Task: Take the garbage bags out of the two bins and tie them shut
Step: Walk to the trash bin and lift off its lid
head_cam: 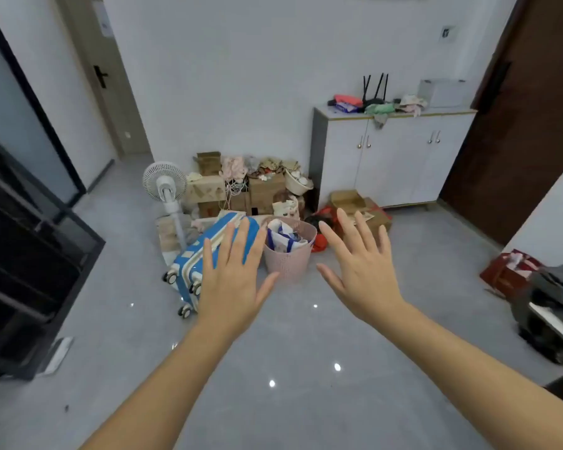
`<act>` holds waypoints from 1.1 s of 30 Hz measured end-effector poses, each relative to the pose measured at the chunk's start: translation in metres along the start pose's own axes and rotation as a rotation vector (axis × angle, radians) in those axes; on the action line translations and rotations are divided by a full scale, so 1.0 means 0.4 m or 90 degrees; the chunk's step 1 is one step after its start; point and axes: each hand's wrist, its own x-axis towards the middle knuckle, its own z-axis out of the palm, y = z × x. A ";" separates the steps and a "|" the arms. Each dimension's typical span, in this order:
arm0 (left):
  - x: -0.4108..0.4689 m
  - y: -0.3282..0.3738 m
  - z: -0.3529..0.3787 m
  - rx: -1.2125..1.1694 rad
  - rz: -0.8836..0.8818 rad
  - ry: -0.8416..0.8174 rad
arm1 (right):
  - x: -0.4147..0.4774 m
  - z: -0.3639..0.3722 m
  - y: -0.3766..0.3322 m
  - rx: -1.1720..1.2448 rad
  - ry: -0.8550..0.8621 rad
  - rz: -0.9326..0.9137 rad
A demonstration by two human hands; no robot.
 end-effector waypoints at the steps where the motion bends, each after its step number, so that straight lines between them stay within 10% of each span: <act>1: -0.010 -0.017 0.003 0.004 -0.011 -0.022 | 0.004 0.009 -0.024 0.002 -0.027 -0.005; 33: -0.354 -1.231 0.121 0.059 -0.149 -0.208 | 0.314 0.473 -1.252 0.070 -0.198 -0.122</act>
